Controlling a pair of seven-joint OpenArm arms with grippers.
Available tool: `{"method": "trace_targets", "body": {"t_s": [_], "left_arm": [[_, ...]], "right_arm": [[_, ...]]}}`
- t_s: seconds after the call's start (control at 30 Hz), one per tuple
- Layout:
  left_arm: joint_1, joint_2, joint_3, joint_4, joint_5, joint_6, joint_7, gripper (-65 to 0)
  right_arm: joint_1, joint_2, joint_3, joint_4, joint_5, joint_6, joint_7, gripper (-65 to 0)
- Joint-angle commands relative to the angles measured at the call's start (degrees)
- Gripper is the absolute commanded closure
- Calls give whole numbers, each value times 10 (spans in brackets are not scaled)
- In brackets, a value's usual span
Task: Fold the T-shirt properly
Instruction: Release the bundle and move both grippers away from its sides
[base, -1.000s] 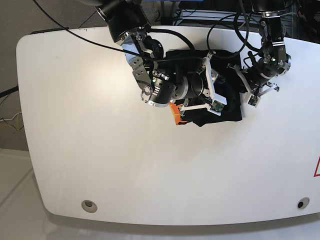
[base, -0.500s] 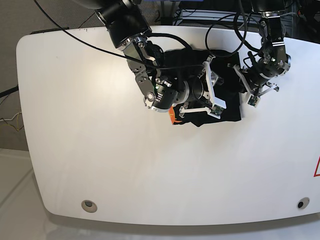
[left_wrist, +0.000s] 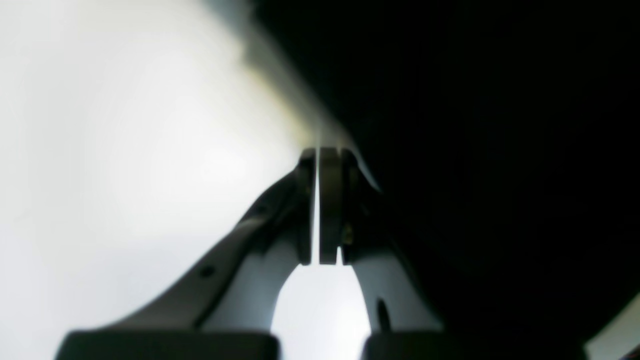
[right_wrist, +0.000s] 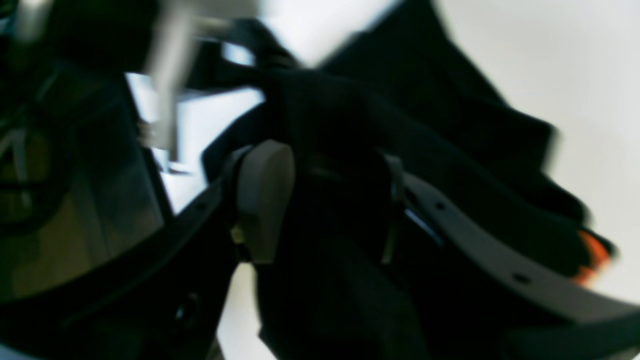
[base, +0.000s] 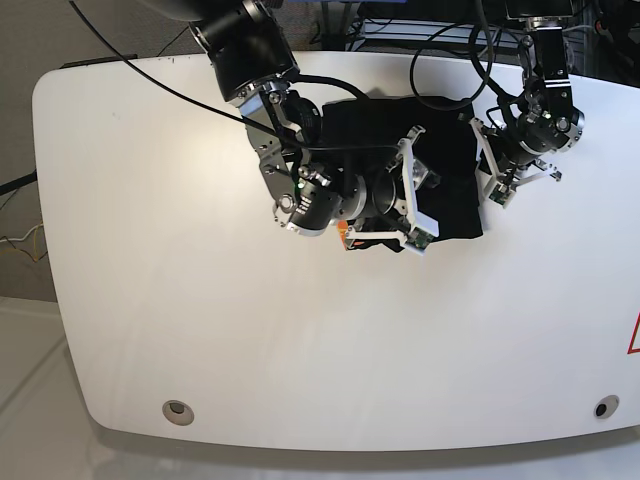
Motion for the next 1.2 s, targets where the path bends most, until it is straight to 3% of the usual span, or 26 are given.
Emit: {"method": "trace_targets", "body": {"t_s": [0.0,0.5,0.67,0.87,1.17], "left_arm": [[-19,-6,-3,15,-2,2,-9,0],[-52,-33,-70,38,-2,2,-9,0],[-54,-48,-68,63,-3,2,-9,0],[-68,-50,-68,81,-3,2,-9,0],[-84,-50,-61,84,-4,2,-9,0]], "right_arm": [[11,-8,16,30,10,1,12,-267],[-6,-8,53,48,9,2,12,-263],[-18,-8,66,67,8,1,11,-176],[-43,7,99,95,-10,5,10,0],[-84,46,105,126,-15,5,9,0]]}}
